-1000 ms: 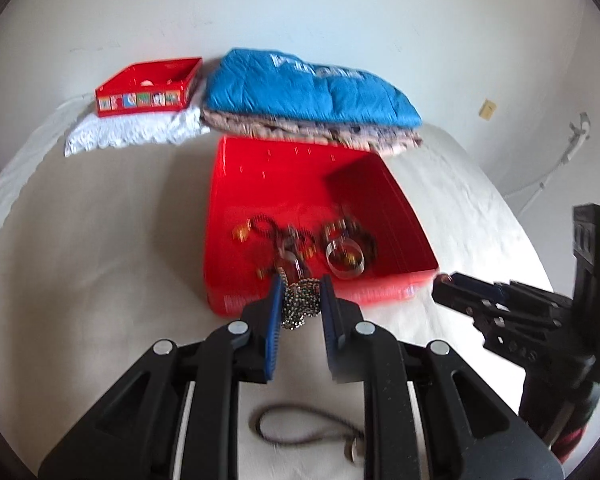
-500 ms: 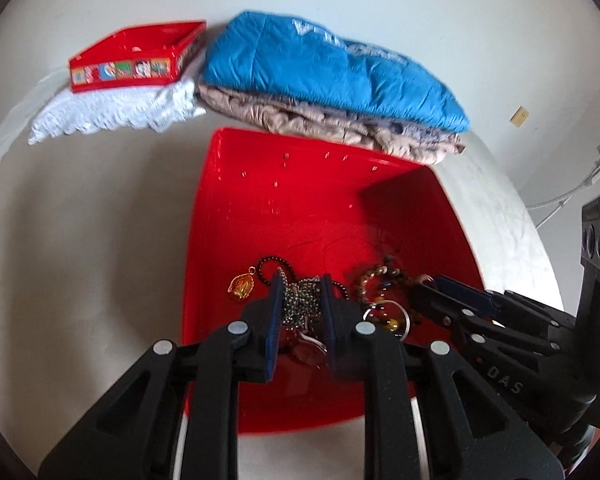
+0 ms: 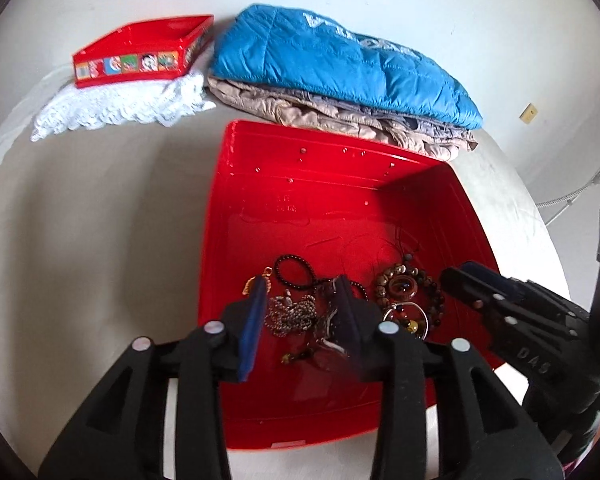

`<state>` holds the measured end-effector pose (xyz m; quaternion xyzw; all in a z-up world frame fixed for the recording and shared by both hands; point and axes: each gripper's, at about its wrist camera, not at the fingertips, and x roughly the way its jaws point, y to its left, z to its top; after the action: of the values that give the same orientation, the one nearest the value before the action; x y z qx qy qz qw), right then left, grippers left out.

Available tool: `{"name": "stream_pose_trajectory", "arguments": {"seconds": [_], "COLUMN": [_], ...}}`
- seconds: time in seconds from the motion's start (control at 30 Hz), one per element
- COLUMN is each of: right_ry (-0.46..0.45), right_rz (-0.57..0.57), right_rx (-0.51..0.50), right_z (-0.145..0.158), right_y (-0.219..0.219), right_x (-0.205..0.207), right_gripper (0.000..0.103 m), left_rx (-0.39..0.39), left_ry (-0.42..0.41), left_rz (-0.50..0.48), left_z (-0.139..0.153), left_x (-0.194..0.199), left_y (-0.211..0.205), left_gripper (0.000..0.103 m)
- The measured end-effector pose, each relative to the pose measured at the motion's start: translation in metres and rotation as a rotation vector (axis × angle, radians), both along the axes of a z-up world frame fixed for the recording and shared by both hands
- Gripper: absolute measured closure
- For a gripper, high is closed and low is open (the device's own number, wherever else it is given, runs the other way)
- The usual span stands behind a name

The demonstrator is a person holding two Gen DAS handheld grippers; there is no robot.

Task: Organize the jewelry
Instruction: 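Drop the silver chain with the left gripper into the red tin while the right drops the wooden ring there, then grasp the black cord keychain by its gold charm with the right gripper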

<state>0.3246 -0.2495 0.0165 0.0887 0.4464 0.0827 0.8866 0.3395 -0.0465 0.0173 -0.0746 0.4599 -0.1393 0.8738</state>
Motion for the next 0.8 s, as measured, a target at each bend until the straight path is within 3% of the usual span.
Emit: {"name": "stream_pose_trajectory", "arguments": {"seconds": [0.07,0.23,0.37,0.63,0.8], "right_ry": [-0.015,-0.044,-0.064,-0.086,-0.102], "right_rz": [-0.007,-0.011,0.003,0.046,0.051], "right_rx": [-0.004,-0.005,-0.018,-0.021,-0.018], "right_z": [0.005,0.017,0.024,0.028,0.028], "right_y": [-0.003,-0.007,-0.002,0.009,0.011], "right_x": [-0.007,-0.029,-0.048,-0.087,-0.113], "right_gripper": [0.057,0.055,0.046,0.039,0.028], "left_rx": [0.014,0.030,0.049,0.071,0.084], "left_ry": [-0.022,-0.077,-0.106,-0.153,-0.173], "left_rz": [0.012,0.020,0.017,0.015,0.017], "left_z": [0.006,0.022,0.031,0.041,0.041], "left_x": [-0.007,-0.033,-0.054,-0.097,-0.120], "left_y": [0.002,0.005,0.005,0.008,0.014], "left_gripper": [0.057,0.048,0.044,0.037,0.025]}}
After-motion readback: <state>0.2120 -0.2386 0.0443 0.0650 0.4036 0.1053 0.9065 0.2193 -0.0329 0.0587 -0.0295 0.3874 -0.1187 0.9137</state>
